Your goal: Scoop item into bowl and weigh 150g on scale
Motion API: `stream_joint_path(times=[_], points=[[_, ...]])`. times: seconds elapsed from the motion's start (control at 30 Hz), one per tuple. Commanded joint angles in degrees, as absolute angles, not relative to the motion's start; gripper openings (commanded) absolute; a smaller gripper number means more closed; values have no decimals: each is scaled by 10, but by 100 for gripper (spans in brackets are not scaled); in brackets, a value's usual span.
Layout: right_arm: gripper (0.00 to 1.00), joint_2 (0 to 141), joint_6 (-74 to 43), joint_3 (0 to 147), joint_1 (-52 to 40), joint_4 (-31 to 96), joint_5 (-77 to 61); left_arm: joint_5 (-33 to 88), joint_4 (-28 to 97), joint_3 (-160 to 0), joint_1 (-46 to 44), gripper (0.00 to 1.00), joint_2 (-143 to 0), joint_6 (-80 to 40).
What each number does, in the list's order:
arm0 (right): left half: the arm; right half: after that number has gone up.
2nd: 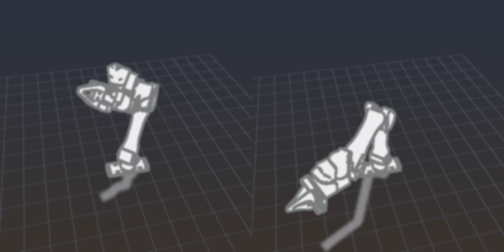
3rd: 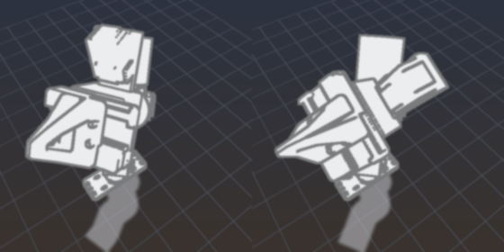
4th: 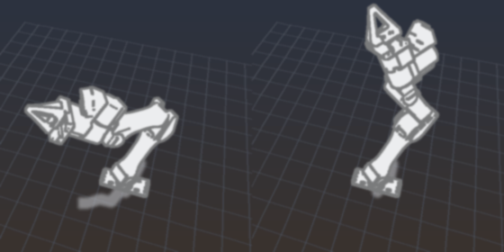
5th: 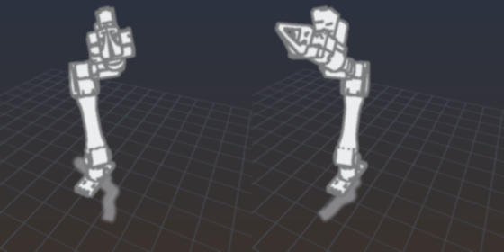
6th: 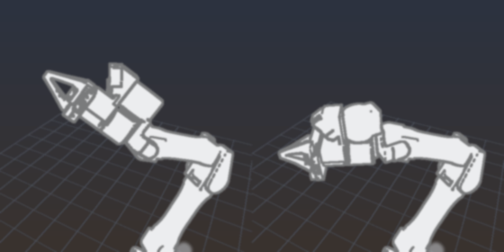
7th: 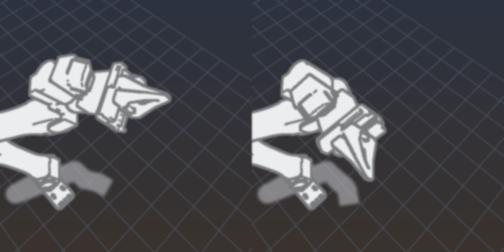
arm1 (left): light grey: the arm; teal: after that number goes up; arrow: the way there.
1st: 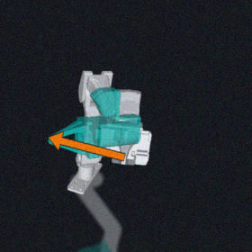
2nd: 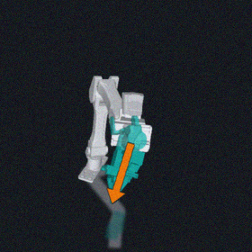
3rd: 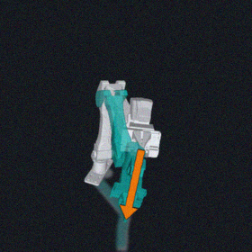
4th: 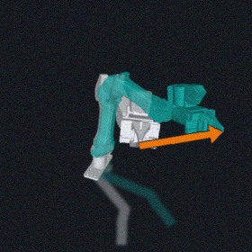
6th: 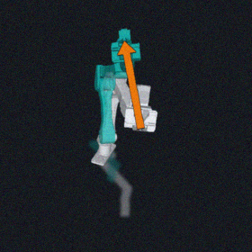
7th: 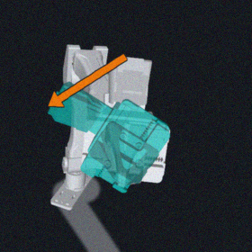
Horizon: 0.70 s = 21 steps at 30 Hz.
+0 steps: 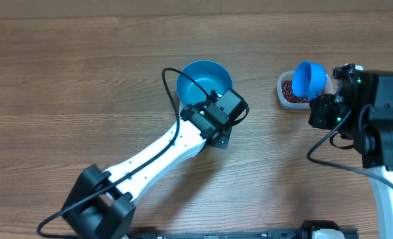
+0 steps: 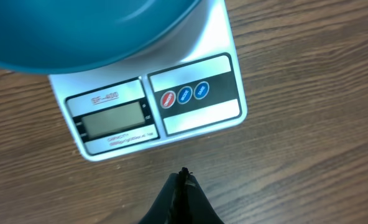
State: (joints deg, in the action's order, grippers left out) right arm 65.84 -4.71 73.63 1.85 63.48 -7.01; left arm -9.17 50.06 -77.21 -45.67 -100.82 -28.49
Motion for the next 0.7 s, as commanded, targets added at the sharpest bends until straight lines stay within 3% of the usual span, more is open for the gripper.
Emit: stream_joint_path(times=[0.0, 0.67], points=[[4, 673, -39, 754, 20, 635, -43, -90, 489, -769, -457, 4, -1037, -274], [4, 683, -24, 754, 20, 621, -24, -148, 427, -769, -438, 4, -1084, -281]])
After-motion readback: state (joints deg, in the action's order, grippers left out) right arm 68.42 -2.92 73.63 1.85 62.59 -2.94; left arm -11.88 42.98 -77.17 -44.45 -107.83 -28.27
